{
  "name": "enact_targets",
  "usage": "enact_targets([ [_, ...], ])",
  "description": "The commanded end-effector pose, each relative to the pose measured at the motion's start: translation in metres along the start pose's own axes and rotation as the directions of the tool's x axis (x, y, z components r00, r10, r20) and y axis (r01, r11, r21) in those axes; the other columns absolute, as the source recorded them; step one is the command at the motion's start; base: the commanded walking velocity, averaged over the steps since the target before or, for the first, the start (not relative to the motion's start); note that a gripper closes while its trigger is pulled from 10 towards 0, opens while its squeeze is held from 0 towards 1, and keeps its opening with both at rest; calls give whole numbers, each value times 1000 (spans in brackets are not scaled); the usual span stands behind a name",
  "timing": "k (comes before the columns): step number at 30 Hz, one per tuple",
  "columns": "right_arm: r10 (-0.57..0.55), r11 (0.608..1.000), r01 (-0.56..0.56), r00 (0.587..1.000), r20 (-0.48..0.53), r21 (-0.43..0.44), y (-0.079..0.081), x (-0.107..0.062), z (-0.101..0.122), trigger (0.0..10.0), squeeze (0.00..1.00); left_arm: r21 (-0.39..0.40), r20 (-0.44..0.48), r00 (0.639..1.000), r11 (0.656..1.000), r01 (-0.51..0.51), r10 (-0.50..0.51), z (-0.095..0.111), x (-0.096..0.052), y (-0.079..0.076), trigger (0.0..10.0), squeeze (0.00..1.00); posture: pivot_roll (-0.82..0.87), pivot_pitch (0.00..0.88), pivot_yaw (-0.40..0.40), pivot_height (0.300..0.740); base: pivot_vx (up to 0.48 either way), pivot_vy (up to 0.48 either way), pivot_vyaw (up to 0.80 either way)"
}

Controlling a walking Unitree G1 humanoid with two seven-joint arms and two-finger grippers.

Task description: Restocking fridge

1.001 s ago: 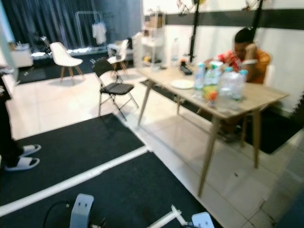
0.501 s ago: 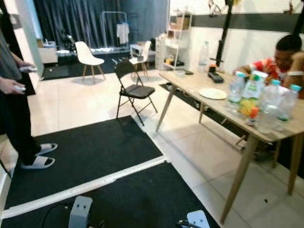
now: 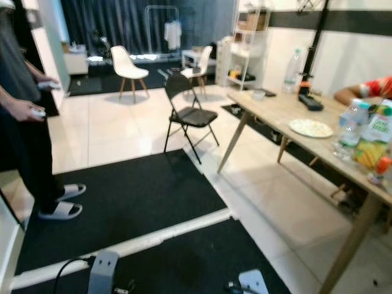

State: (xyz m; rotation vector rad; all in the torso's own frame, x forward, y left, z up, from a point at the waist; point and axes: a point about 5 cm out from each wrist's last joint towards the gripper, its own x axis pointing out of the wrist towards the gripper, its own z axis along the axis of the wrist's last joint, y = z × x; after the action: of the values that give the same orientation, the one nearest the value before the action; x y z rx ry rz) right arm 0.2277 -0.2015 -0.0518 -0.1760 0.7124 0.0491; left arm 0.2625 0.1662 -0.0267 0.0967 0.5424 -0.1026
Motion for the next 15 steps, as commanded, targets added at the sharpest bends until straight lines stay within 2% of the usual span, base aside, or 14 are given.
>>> enact_targets([
  [1, 17, 1000, -17, 1000, -12, 4, 5, -1, -4, 10000, 0, 5, -16, 1000, 1000, -1, 1, -4, -1, 2, 10000, 0, -58, 54, 30, 740, 405, 0, 0],
  [6, 18, 1000, -18, 1000, -15, 21, 5, -1, -4, 10000, 0, 5, -15, 1000, 1000, 0, 0, -4, -1, 2, 10000, 0, -58, 52, 29, 740, 406, 0, 0],
  [15, 23, 999, -23, 1000, -16, 23, 5, -1, -5, 10000, 0, 7, -15, 1000, 1000, 4, -4, -4, -2, 1, 10000, 0, -60, 50, 30, 740, 405, 0, -742],
])
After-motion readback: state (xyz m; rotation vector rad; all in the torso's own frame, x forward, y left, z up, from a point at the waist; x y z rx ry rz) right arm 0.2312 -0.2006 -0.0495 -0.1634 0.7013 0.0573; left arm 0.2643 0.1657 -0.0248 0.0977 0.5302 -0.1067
